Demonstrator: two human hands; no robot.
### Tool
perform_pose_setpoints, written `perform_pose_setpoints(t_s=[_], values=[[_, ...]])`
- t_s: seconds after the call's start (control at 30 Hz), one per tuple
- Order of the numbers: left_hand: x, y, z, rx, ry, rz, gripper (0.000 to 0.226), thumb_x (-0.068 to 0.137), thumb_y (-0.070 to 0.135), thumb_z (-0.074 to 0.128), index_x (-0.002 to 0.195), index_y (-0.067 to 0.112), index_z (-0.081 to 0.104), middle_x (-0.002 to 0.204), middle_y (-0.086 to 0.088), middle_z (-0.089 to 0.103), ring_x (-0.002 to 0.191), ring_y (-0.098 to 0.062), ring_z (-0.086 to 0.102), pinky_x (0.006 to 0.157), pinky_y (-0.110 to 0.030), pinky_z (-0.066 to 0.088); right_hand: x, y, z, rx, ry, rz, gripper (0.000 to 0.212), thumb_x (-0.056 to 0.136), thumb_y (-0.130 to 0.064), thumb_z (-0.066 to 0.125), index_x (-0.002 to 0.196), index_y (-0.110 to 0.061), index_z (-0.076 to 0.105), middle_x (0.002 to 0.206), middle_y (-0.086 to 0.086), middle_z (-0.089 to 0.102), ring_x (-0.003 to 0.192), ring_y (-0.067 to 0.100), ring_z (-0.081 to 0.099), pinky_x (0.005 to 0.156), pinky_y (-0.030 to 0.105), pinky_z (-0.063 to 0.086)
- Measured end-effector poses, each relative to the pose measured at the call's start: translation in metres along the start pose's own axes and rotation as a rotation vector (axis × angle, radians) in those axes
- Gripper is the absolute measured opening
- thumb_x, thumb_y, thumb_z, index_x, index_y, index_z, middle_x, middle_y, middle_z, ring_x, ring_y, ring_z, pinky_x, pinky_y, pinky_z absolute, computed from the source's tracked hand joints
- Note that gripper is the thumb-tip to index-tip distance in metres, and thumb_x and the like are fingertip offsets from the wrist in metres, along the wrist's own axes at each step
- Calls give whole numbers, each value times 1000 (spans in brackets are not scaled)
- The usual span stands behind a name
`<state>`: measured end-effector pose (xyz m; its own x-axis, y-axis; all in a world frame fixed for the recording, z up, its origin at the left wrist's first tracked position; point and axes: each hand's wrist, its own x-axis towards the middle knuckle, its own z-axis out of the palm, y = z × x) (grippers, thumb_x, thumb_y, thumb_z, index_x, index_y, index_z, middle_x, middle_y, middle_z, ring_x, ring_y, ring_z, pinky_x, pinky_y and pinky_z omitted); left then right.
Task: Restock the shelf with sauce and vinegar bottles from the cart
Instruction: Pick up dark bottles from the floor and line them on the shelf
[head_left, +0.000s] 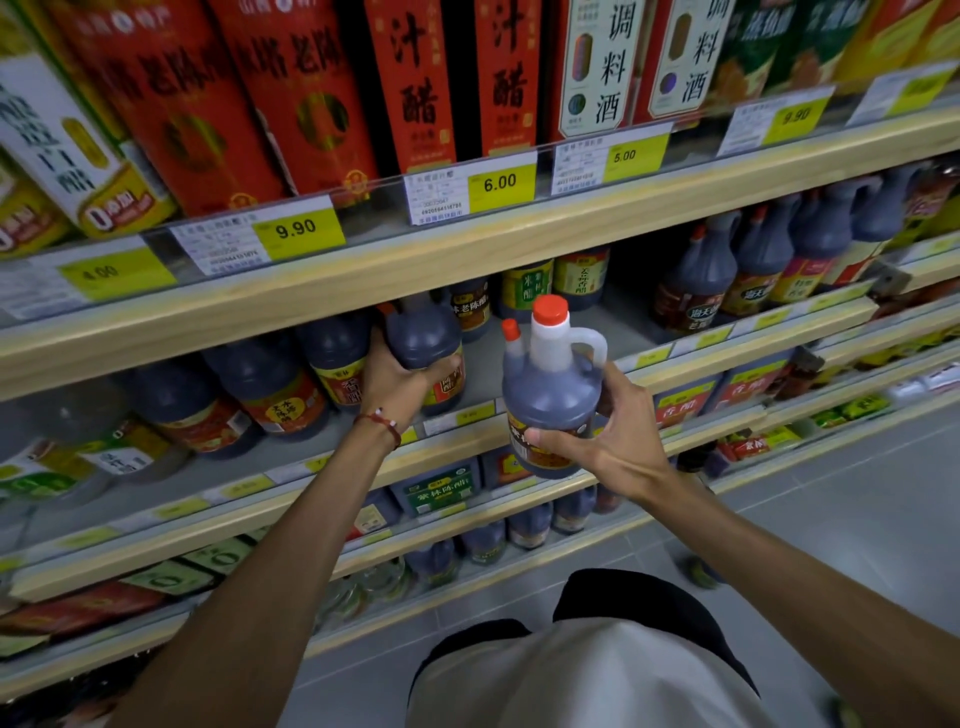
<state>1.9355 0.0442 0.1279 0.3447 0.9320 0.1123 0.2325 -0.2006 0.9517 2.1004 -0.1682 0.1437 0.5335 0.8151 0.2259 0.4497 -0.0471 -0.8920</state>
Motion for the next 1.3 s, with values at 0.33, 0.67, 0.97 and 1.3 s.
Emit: perform_pose_setpoints(t_s=[0.33,0.67,0.97,1.3], values=[[-9,12,-1,58,27,-59,76,74,16,91,136,6,48,133,-9,63,120,-22,60,97,-30,49,-28,-27,2,36,25,58,83,57,-61,91,125,-24,61,112,-10,74,100,15,71,84,50,59],[-31,-2,-5,6,96,-31,46,85,14,80,127,5,62,129,-3,67,123,-18,62,108,-47,50,-44,-36,4,78,4,84,89,56,-61,93,129,-22,61,116,-8,74,108,18,72,91,53,58],[-62,5,-17,-108,194,-219,35,93,-10,61,127,-8,59,123,-20,65,108,-27,64,79,-6,50,-53,-46,0,170,-44,159,89,53,-50,95,130,-19,62,119,-6,74,109,17,72,94,51,59],[-135,81,-19,-245,-681,-220,76,75,-15,80,141,10,52,134,1,66,118,-11,66,93,-25,55,-40,-60,-21,319,-268,313,70,62,-12,89,125,1,61,100,5,77,79,10,75,60,18,55]])
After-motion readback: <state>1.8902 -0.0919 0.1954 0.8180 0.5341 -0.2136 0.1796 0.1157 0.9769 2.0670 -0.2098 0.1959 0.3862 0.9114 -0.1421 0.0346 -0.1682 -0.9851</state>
